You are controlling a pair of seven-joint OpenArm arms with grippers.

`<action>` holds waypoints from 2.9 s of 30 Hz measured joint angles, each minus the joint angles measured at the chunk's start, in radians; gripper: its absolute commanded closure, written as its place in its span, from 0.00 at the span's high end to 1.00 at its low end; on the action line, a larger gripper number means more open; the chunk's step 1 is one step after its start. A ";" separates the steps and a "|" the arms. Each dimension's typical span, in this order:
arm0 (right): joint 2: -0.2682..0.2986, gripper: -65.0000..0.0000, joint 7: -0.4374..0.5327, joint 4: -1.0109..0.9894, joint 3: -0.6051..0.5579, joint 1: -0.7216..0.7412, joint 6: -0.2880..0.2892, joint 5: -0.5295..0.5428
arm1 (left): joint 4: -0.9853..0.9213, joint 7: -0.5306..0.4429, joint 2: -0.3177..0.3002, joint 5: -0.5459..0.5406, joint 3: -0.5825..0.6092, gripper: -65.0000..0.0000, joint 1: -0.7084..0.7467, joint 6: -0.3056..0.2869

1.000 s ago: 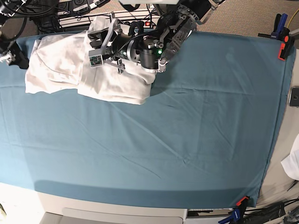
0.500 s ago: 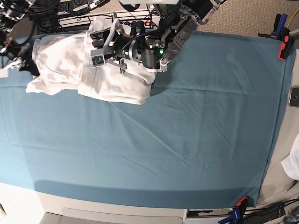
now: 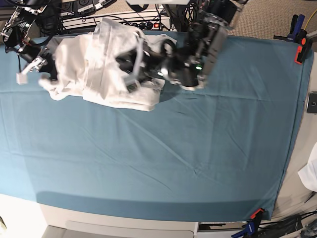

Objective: Fold the T-shirt properly
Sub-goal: 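Grasp the collar end with the right gripper and fold it over the bundle, then release the right gripper and move the left gripper onto the bundle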

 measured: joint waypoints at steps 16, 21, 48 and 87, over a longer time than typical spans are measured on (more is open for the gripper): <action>-0.333 0.00 0.020 0.876 0.004 -0.278 0.007 -0.332 | 0.000 0.016 -0.108 -0.082 -0.099 0.25 0.002 -0.018; -0.434 0.00 0.118 0.956 -0.070 -0.271 0.007 -0.399 | 0.000 0.019 -0.130 -0.082 -0.099 0.25 0.000 -0.018; -0.474 0.00 0.361 0.956 -0.557 -0.245 -0.225 -1.002 | 0.007 0.024 -0.190 -0.083 -0.160 0.25 0.000 -0.018; -0.521 0.20 0.297 0.916 -0.702 -0.137 -0.033 -0.845 | 0.025 0.031 -0.299 -0.179 -0.433 0.25 0.002 -0.042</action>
